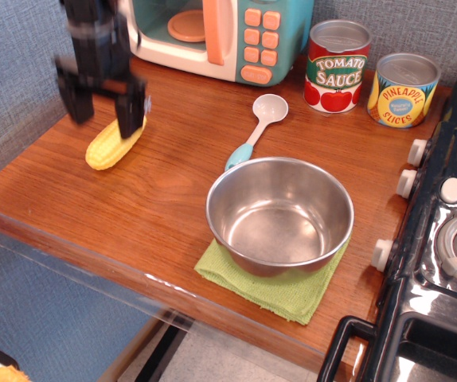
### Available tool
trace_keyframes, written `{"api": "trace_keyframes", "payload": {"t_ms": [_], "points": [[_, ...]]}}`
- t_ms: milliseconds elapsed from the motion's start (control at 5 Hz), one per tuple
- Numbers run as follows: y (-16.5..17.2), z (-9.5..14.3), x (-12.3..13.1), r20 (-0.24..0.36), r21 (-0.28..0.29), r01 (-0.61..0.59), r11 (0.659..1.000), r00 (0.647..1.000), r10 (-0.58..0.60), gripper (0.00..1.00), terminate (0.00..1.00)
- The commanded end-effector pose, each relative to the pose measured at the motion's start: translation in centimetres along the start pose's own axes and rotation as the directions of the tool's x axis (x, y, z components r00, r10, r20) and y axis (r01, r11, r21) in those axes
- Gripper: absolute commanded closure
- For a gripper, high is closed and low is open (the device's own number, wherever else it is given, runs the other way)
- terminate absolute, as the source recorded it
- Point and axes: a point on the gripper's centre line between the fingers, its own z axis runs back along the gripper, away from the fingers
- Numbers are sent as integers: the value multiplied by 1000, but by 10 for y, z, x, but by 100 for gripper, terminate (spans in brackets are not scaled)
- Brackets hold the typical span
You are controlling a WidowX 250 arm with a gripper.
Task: Put the yellow item under the microwave about an inch away from the edge of the table.
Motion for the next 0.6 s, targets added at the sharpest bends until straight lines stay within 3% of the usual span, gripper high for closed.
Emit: {"api": "trace_keyframes", "payload": {"t_ms": [0,200,400], "points": [[-12,31,5,42,32,6,999,999,-8,0,0],[-12,31,5,42,32,6,999,999,-8,0,0],[-12,31,5,42,32,6,999,999,-8,0,100]]}}
